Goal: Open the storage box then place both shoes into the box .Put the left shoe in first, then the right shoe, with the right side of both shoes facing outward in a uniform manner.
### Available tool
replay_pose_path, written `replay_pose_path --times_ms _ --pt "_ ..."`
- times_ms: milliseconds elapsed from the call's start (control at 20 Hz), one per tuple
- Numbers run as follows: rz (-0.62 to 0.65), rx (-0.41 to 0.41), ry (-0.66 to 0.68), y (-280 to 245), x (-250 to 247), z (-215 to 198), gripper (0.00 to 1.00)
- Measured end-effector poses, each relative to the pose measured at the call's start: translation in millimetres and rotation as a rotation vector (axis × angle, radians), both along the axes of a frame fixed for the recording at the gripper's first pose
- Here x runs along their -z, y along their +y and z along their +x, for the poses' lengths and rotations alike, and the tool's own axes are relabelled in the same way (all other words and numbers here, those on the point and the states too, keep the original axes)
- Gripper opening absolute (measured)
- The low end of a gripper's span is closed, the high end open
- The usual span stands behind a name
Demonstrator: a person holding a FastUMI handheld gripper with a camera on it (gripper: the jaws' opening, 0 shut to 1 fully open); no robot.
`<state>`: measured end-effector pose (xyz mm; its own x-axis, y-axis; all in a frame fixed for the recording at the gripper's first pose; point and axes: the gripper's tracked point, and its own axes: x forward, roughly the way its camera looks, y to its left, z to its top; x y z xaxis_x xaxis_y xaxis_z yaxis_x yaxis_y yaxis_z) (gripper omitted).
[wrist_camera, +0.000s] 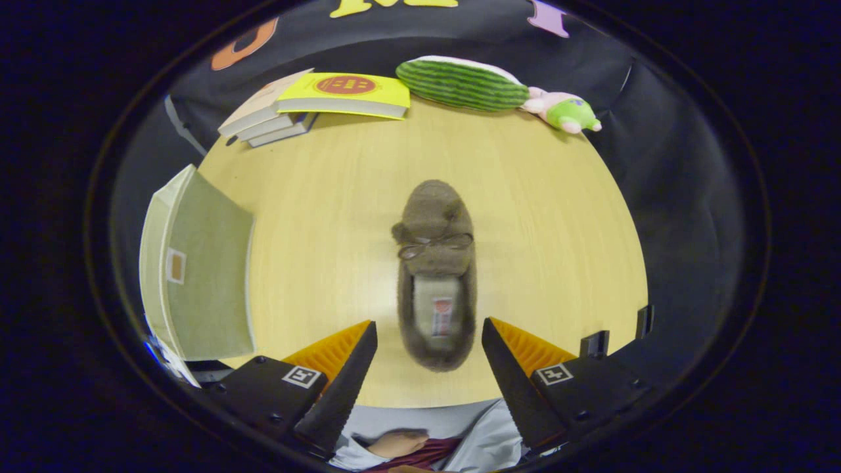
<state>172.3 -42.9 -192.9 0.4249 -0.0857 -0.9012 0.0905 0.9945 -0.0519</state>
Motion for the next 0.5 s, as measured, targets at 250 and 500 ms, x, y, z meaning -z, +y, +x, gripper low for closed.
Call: replay_pose_path --times_ms 250,500 --pt "-0.044 0.047 0.028 -45.6 20.2 27.3 0.99" --pt "-0.024 0.031 0.092 -29.9 45.7 35.1 0.40"
